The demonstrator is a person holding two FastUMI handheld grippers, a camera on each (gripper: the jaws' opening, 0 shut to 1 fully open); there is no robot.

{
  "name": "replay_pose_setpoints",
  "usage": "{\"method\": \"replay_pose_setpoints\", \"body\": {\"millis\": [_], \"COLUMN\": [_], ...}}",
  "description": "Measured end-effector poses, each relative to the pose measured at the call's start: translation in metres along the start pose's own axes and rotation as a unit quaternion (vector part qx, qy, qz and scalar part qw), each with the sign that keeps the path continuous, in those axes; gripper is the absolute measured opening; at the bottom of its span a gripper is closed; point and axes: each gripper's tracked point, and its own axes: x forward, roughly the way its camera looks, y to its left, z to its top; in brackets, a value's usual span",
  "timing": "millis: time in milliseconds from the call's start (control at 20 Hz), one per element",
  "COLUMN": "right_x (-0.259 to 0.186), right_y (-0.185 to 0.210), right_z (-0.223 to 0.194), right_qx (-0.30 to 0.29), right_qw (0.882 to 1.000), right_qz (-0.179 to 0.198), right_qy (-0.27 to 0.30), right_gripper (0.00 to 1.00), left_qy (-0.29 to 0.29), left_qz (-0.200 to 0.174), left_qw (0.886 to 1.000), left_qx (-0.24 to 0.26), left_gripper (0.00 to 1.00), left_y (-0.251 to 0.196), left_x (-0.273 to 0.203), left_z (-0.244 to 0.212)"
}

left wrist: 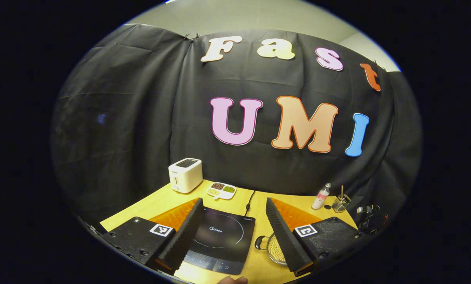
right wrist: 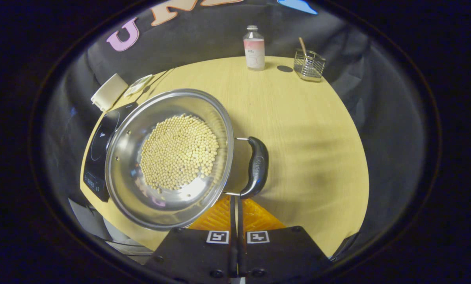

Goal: First push the handle of the pot to place it horizontally, then grasp the pot with both hands and set it on the induction cooktop.

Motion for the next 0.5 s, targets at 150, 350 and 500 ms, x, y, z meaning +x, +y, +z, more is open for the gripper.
{"method": "replay_pose_setpoints", "body": {"millis": [150,350,500], "right_x": [-0.012,-0.028,-0.039], "right_y": [0.005,0.009,0.006], "right_z": [-0.001,0.007,0.015], "right_qx": [-0.014,-0.004,0.029], "right_qw": [1.000,0.998,0.996], "right_qz": [-0.005,-0.018,-0.041], "right_qy": [-0.020,-0.057,-0.074], "right_gripper": [0.03,0.03,0.00], "left_qy": [0.008,0.033,0.052], "left_qz": [-0.007,-0.045,-0.084], "left_qw": [1.000,0.998,0.995], "left_qx": [-0.003,0.003,0.005], "left_gripper": [0.93,0.96,0.97], "left_y": [-0.005,-0.020,-0.031], "left_x": [0.001,0.014,0.032], "left_z": [-0.005,-0.020,-0.033]}}
